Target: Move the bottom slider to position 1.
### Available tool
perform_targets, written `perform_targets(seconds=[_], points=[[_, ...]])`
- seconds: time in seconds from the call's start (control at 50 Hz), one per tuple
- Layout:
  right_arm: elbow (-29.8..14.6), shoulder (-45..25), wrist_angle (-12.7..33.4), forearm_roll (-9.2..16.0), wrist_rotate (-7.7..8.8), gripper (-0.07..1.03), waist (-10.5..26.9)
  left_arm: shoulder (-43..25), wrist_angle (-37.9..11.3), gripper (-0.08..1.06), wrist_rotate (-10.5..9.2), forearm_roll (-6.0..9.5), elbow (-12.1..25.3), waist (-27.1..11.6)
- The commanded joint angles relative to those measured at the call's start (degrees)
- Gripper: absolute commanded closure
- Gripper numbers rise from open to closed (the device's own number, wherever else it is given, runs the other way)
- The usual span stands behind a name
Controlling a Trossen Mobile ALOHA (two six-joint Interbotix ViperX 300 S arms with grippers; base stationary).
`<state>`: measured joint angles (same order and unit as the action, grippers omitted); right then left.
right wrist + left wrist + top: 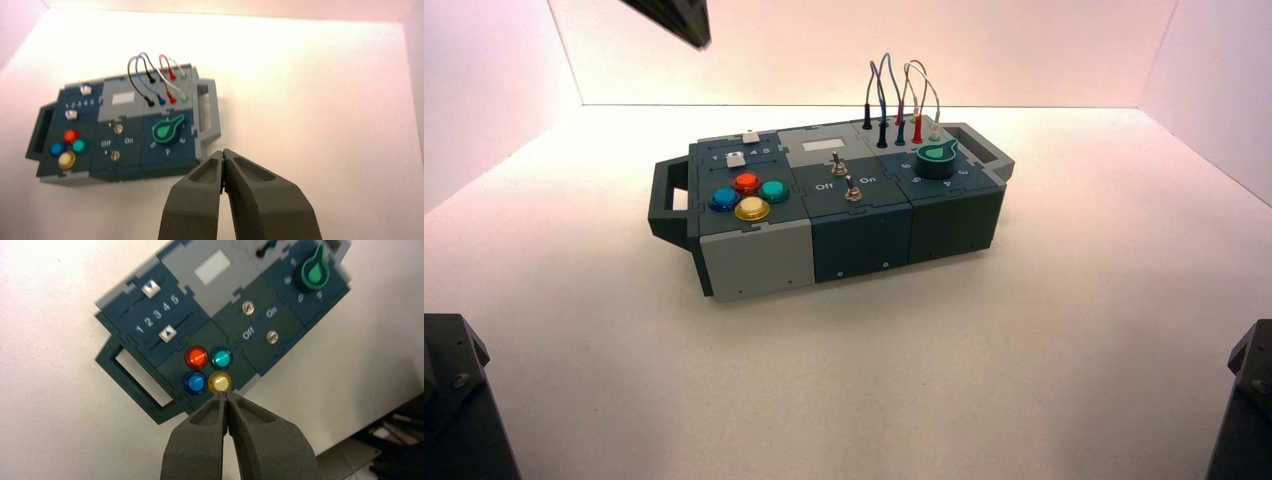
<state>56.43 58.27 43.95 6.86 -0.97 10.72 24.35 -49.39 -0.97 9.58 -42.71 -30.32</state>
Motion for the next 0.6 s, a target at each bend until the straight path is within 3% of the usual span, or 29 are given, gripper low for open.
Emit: perform_targets(seconds=[0.02,0.06,0.24,0.6], points=[[-2.55,-2.64,0.35,0.09,0.44,0.98,0.09,-3.43,0.35,1.01,0.88,-0.7,2.64,-1.14],[-2.46,-3.87,-0.26,0.0,0.79,0.99,0.09,-7.21,1.58,1.01,2.11,-1.23,4.22,-1.93],[-2.11,-4.31,-1.93,0.0,0.88,0.99,0.09,-12.13,3.96,1.01,4.22,-1.23,7.21,-2.11],[-1.05,-4.66,-3.08,-0.18,1.67,0.99,0.09,-21.53,4.39,1.01,4.75,-1.49,11.69,-1.93]])
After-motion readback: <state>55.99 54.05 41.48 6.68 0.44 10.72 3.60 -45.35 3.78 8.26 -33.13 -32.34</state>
